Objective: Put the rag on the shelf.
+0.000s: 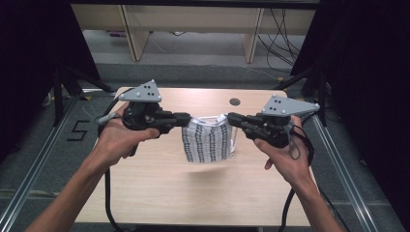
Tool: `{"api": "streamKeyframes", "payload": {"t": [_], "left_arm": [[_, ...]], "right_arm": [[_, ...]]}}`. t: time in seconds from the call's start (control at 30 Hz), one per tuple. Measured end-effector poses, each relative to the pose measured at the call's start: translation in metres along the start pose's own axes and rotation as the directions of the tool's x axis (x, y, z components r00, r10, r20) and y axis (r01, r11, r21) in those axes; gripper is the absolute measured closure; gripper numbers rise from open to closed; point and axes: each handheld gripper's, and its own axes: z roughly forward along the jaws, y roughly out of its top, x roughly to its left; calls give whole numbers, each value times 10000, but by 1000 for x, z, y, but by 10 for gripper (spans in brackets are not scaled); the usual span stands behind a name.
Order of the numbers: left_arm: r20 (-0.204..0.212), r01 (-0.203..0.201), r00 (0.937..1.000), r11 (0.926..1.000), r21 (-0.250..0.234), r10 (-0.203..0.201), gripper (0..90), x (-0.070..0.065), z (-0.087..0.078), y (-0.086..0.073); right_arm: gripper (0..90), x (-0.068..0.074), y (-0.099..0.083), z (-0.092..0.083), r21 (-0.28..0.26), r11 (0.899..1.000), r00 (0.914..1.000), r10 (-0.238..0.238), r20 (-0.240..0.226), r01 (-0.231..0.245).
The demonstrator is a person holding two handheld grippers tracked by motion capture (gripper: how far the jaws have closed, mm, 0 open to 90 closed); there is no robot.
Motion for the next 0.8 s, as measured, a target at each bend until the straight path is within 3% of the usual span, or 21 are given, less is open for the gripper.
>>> {"api": "streamKeyframes", "payload": {"t": [0.23,0.43,0.5,0.57,0.63,0.8], "left_arm": [[-138,98,9999,9999,-122,-100,854,11,10,7],[-209,240,9995,9992,-323,-246,854,22,20,19],[-262,247,9993,9990,-372,-257,854,24,25,22],[-291,251,9992,9989,-401,-263,853,26,27,24],[-337,423,9984,9970,-652,-446,853,34,35,29],[-405,843,9953,9934,-777,-876,853,47,48,34]], "right_arm": [[874,-14,4,1,-84,9993,9990,364,257,-362],[874,-28,5,6,-200,9992,9978,363,557,-352],[874,-31,5,8,-216,9977,9970,644,427,-636],[874,-37,6,11,-309,9982,9968,531,590,-514],[874,-40,7,14,-271,9962,9950,841,548,-827],[874,-51,10,20,-386,9967,9943,740,762,-712]]}}
